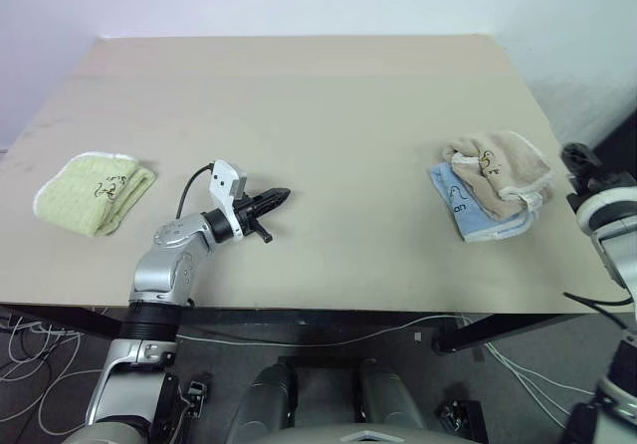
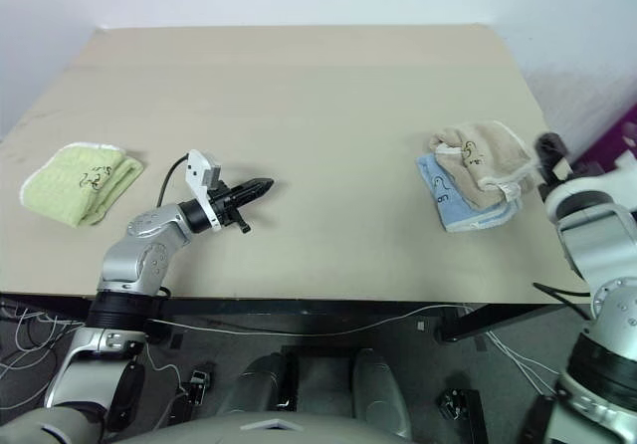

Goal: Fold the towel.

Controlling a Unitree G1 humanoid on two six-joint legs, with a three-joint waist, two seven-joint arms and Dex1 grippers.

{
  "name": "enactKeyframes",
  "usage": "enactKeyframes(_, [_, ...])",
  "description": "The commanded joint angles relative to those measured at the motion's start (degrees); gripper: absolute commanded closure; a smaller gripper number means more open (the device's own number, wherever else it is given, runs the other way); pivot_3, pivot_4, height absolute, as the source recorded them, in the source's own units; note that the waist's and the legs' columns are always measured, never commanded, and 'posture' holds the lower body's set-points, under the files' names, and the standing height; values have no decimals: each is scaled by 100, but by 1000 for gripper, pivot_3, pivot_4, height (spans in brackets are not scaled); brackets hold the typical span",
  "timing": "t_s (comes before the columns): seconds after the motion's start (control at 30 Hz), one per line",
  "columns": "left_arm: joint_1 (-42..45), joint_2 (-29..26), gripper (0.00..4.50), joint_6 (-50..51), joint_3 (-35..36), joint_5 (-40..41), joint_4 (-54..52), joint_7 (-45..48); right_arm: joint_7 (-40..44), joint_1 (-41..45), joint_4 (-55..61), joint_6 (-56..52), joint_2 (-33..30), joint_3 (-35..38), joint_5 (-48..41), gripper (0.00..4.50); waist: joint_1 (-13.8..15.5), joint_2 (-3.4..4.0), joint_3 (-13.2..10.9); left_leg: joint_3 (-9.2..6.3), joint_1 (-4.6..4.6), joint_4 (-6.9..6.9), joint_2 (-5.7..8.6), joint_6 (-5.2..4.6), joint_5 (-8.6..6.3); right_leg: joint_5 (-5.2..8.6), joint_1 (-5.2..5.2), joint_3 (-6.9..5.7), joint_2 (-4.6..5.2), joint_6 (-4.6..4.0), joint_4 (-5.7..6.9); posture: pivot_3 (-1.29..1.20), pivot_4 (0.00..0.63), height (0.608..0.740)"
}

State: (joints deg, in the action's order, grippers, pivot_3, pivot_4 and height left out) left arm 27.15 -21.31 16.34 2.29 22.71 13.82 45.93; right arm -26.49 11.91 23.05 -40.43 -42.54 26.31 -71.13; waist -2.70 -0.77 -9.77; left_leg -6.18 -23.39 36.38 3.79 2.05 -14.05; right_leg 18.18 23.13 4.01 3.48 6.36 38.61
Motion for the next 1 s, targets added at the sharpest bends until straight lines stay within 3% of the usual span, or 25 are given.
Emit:
enactKeyframes(0.03, [83, -99, 4500, -370, 232, -146, 46, -153, 1567, 3, 579, 67, -437, -1209, 1214, 19, 10, -3, 1, -2, 1, 0, -11, 0, 0, 0, -6, -6, -4, 0, -7, 0, 150, 740])
enactKeyframes(0.17, [-34, -237, 4500, -502, 279, -251, 38, -196, 2483, 394, 499, 239, -204, -2208, 2073, 19, 38, -4, 0, -5, 0, -4, -17, 1, 0, -3, -14, -14, 0, -2, -26, 0, 150, 740])
enactKeyframes(0.43, [-516, -569, 4500, -474, 550, -151, -340, -214, 3820, 909, -914, 1401, 672, -3868, 4418, 19, 86, -9, -1, -6, -3, -5, -12, 2, 0, -15, -16, -14, 9, -3, -47, 0, 150, 740])
enactKeyframes(0.73, [-1000, -795, 4500, -290, 765, -127, -862, -432, 4439, 1130, -1570, 1943, 1286, -3915, 5441, 19, 192, -8, -1, -5, -3, -10, -11, 4, 0, -20, -8, -11, 11, -8, -47, 0, 150, 740])
enactKeyframes(1.0, [-974, -719, 4500, -122, 623, -170, -1007, -499, 4594, 910, -1436, 1879, 1557, -3659, 5699, 19, 192, -8, -1, -5, -3, -12, -11, 4, 0, -21, -8, -12, 11, -9, -48, 0, 150, 740])
